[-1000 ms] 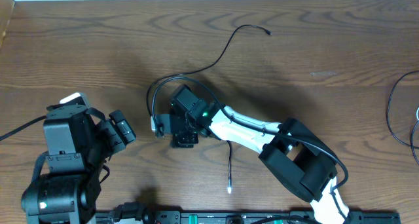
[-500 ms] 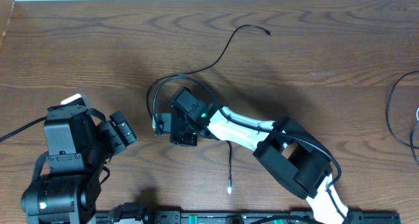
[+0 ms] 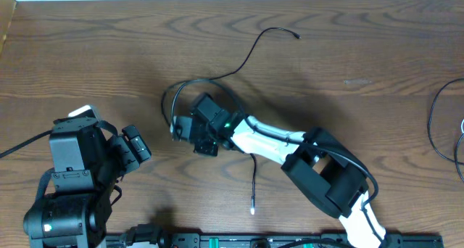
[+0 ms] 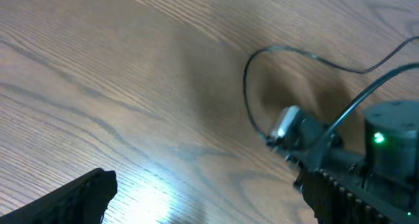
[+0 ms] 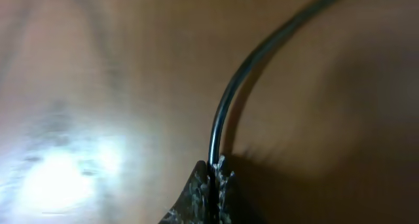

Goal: Untangle cables
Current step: 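Pull the black cable up and right off the table with the right gripper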

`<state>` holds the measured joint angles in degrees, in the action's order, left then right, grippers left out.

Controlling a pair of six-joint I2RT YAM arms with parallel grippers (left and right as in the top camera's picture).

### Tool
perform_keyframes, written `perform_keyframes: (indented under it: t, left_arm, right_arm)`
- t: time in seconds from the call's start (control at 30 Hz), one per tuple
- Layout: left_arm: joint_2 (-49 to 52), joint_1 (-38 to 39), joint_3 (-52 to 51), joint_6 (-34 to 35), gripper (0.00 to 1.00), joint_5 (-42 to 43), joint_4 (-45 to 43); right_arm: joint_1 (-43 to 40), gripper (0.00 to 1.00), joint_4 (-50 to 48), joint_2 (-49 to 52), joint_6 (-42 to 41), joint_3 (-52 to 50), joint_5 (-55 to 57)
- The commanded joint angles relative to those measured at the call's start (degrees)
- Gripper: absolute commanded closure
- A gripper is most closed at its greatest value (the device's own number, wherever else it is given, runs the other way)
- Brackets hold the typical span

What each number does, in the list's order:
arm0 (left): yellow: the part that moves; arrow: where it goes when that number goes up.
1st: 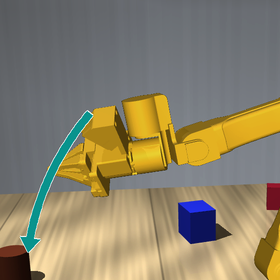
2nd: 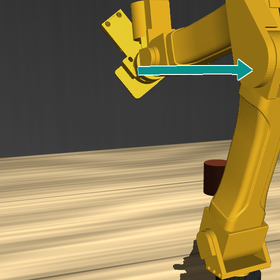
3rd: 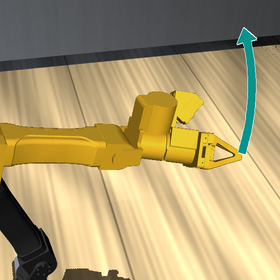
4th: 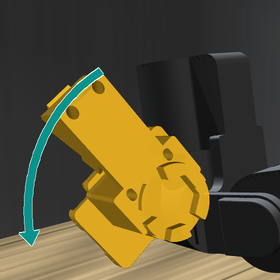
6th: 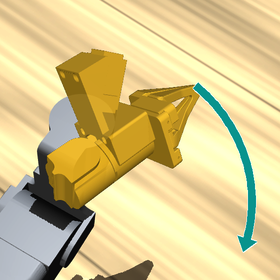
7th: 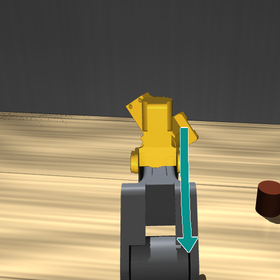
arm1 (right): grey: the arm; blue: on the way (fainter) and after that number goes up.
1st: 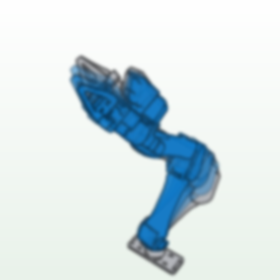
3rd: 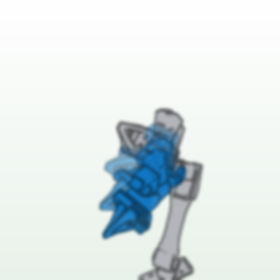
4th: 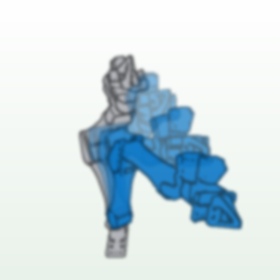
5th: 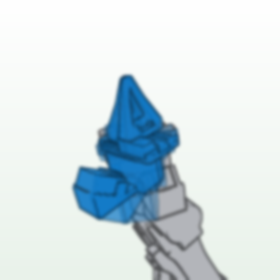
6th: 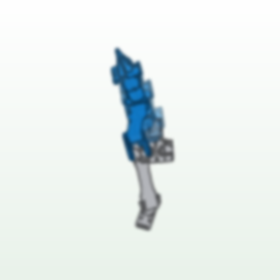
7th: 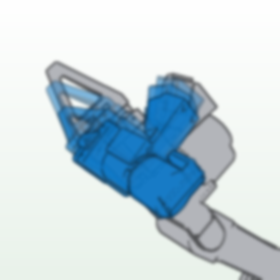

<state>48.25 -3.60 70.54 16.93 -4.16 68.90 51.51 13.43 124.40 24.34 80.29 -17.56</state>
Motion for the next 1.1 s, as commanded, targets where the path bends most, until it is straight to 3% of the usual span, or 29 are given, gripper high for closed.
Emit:
perform_keyframes:
  t: [0.0,0.3,0.43,0.67,0.8,0.97,1.07]
  left_arm:
    - [0.0,-0.3,1.2,0.3,0.04,0.5,0.5]
    - [0.0,-0.3,1.2,0.3,0.04,0.5,0.7]
    - [0.0,-0.3,1.2,0.3,0.04,0.5,0.7]
    - [0.0,-0.2,1.2,-1.0,0.04,0.5,1.6]
    - [0.0,-0.2,1.2,-1.0,0.04,0.5,1.8]
    - [0.0,-0.2,1.2,-1.0,0.04,0.5,2.5]
    - [0.0,-0.2,1.2,-1.0,0.04,0.5,3.1]
  right_arm:
    - [-3.9,0.99,-0.9,0.0,-5.9,0.7,7.9]
    - [-12.8,0.99,-2.3,-4.6,-7.2,1.4,9.1]
    - [-15.9,0.99,0.6,-4.7,-11.8,1.4,9.9]
    - [-20.3,0.99,7.5,-10.0,-14.4,1.4,33.1]
    - [-24.7,0.99,7.8,-17.6,-11.3,1.4,46.1]
    - [-35.0,0.99,6.9,-28.2,-8.4,1.4,50.8]
    - [-45.4,0.99,7.0,-34.2,-8.4,1.4,50.9]
